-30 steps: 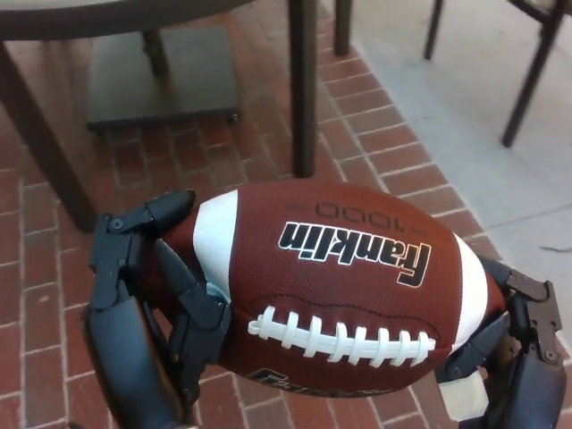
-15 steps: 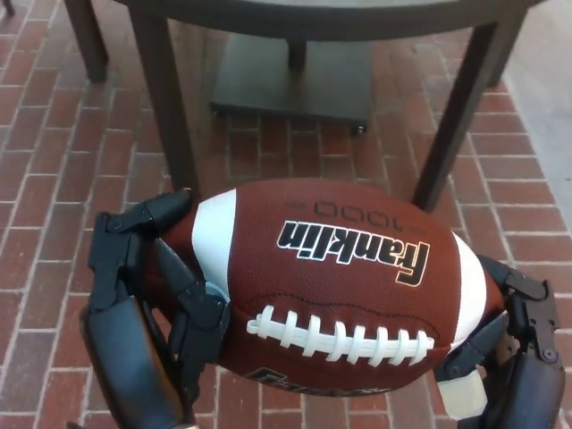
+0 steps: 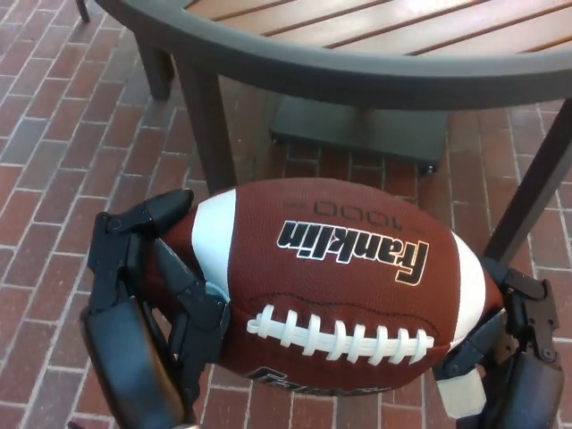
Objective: Pick up a football using both hands and turn around and walk towards another desk and put it on the desk
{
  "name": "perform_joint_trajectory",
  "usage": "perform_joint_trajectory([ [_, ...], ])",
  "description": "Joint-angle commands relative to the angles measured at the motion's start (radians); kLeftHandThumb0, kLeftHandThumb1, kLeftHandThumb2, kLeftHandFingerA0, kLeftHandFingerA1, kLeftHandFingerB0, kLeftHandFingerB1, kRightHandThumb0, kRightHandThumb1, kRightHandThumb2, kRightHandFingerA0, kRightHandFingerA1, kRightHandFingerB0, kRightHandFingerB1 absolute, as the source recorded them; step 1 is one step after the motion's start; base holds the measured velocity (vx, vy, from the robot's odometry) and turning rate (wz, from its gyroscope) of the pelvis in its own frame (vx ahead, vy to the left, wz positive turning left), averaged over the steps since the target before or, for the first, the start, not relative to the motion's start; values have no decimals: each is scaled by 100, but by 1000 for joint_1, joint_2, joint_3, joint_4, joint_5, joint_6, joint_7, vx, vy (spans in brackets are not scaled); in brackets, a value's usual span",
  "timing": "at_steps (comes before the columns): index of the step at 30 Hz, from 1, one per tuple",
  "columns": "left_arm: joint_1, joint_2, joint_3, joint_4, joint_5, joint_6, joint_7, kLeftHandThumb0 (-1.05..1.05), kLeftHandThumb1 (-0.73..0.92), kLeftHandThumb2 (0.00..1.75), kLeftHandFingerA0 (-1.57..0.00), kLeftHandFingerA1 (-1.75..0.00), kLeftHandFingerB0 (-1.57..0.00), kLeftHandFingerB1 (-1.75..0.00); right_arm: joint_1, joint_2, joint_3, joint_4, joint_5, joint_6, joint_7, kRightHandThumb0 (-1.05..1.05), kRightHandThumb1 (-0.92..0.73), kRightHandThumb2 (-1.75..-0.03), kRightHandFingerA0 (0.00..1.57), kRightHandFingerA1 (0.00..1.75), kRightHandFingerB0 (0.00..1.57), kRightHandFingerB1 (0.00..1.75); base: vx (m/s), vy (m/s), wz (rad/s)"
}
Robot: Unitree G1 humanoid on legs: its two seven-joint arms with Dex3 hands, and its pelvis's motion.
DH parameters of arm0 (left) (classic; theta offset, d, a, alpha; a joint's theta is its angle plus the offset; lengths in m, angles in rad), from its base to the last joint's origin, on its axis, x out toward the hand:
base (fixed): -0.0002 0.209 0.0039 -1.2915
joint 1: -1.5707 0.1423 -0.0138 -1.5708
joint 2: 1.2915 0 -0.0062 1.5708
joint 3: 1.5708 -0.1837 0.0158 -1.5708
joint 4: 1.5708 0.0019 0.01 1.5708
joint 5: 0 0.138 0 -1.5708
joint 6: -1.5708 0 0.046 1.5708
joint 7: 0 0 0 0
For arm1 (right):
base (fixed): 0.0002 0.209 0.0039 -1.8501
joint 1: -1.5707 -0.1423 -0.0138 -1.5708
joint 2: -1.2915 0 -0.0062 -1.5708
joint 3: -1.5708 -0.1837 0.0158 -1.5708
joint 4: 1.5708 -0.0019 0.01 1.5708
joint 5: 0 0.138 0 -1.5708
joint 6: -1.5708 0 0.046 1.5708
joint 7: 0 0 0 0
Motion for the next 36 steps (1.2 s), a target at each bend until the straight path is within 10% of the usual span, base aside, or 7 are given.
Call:
perform_joint_trajectory([
  [1, 8, -68, -219, 53, -33, -106, -146, -32, 59, 88, -94, -159, -81, -151, -60, 45, 198, -30, -98, -106, 192, -38, -77, -64, 86, 162, 77, 144, 472, -117, -47],
  [36, -67, -85, -183, 100, -32, -95, -165, -34, 58, 95, -94, -158, -81, -152, -99, 72, 164, -40, -68, -47, 185, -35, -72, -65, 88, 163, 77, 146, 412, 69, -25],
])
